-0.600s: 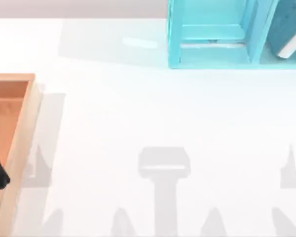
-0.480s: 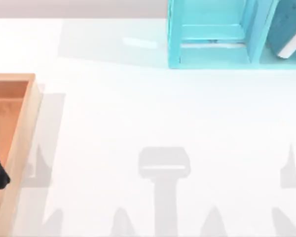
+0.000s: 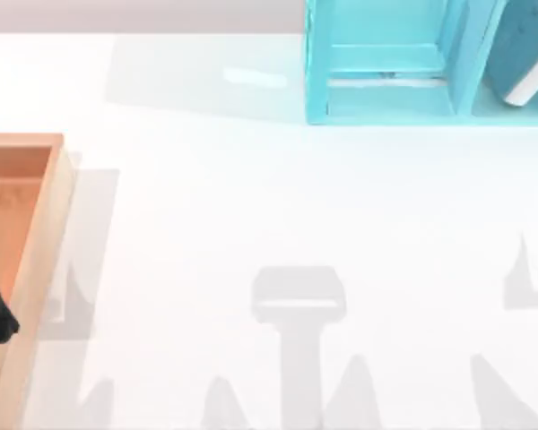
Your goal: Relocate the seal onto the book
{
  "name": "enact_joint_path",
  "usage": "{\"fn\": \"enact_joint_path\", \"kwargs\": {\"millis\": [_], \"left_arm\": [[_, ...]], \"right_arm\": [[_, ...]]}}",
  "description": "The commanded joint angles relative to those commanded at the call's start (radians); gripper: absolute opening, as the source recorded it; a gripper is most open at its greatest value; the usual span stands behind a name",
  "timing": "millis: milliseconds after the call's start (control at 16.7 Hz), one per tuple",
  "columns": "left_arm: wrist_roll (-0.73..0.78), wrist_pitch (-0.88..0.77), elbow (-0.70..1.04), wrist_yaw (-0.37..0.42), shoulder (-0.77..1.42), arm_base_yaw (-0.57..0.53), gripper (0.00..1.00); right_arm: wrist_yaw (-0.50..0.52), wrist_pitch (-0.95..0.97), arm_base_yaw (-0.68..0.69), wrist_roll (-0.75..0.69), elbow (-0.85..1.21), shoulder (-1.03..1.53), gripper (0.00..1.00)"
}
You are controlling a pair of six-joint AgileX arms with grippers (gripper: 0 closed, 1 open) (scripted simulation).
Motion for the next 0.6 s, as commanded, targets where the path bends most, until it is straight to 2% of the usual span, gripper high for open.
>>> {"fn": "enact_joint_path", "kwargs": {"millis": [600], "left_arm": [[0.0, 0.0, 0.0, 0.0, 0.0, 0.0, 1.0]], "right_arm": [[-0.06, 0.506, -0.04, 0.164, 0.33, 0.885, 1.0]]}}
